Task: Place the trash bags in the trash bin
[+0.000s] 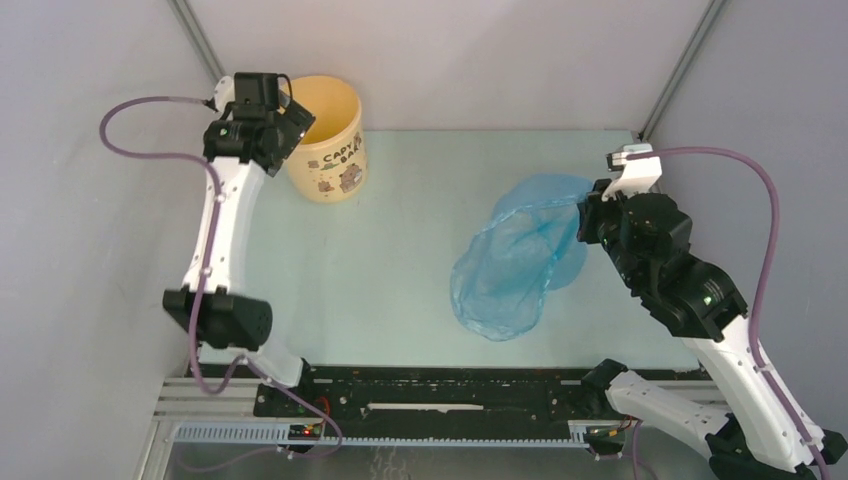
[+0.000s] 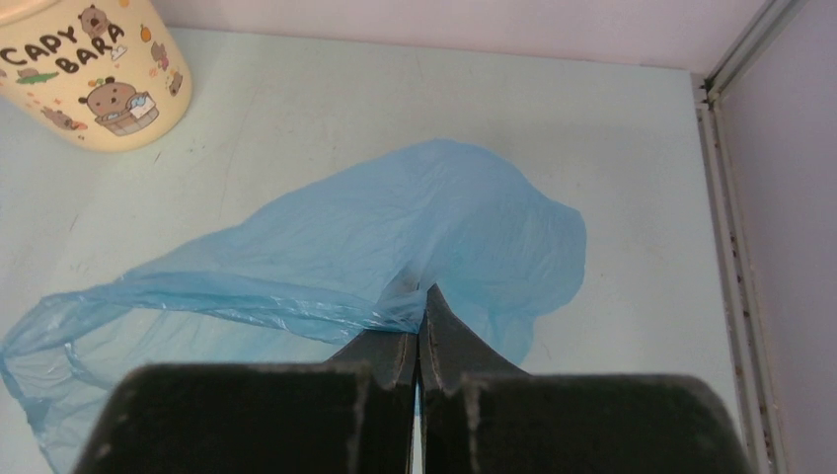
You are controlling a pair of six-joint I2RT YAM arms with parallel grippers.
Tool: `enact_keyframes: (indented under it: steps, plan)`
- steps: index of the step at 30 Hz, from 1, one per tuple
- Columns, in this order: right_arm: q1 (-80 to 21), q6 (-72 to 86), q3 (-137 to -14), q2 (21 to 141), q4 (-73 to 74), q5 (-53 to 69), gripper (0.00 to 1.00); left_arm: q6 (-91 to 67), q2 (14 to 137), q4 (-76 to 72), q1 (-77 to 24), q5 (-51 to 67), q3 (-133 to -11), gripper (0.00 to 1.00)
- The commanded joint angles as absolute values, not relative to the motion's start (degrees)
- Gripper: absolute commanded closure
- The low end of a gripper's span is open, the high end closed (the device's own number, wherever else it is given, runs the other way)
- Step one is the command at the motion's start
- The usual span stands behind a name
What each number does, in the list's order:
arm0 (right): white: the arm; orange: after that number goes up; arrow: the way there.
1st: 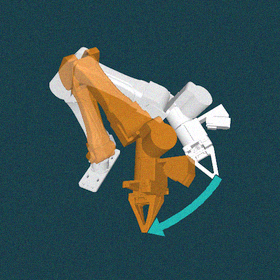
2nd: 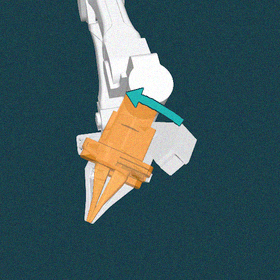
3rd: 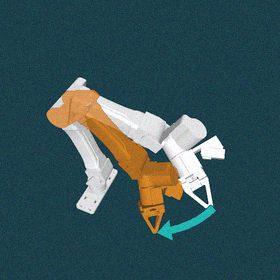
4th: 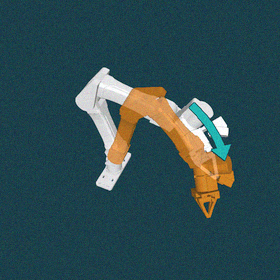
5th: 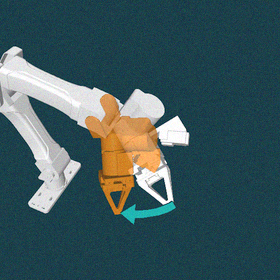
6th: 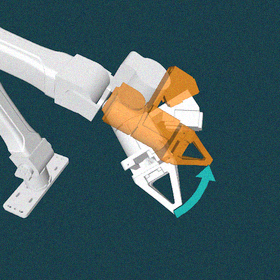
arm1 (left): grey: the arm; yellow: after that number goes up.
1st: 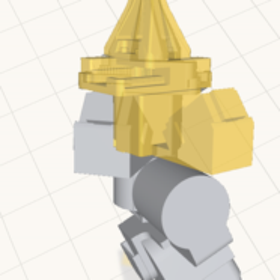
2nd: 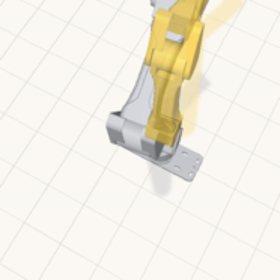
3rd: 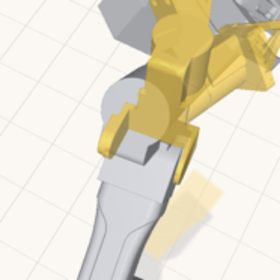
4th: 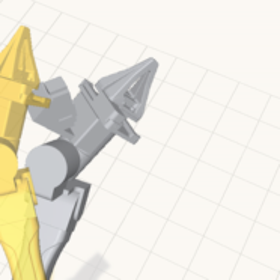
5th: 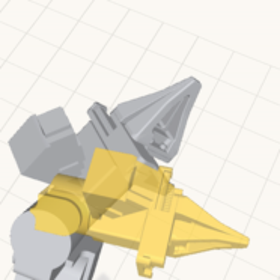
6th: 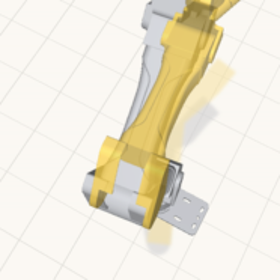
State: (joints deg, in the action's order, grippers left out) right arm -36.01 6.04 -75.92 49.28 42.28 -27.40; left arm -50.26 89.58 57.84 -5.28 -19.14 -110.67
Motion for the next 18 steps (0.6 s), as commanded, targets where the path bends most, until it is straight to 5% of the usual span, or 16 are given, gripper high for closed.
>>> enact_keyframes:
  steps: [1, 8, 18]
  plan:
    - [-34.96, 5.28, -78.09, 47.47, 42.43, -29.22, 1.0, -59.53, 97.99, 57.83, -0.54, -17.49, -114.86, 0.04]
    - [-34.55, 5.28, -78.08, 46.88, 43.55, -29.04, 1.0, -62.35, 105.5, 50.88, 1.82, -14.94, -116.62, 0.09]
    - [-33.3, 3.13, -79.13, 48.71, 41.73, -28.87, 1.0, -62.11, 106.55, 45.66, 2.62, -8.79, -112.02, 0.48]
